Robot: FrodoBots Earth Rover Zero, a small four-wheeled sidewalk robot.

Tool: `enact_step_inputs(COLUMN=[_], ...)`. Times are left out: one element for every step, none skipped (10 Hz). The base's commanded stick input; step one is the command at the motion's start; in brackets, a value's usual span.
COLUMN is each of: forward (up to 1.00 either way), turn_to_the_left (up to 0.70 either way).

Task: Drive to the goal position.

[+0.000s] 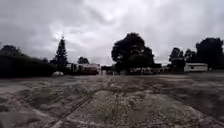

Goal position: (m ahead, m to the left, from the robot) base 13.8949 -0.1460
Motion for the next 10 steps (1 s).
enact_step_inputs(forward=[0.7,0.7,0.7,0.7,0.7,0.7,0.7,0.7,0.7,0.7], turn_to_the_left=[-0.27,-0.32,-0.18,0.0,0.0,0.0,0.0,0.0,0.0,0.0])
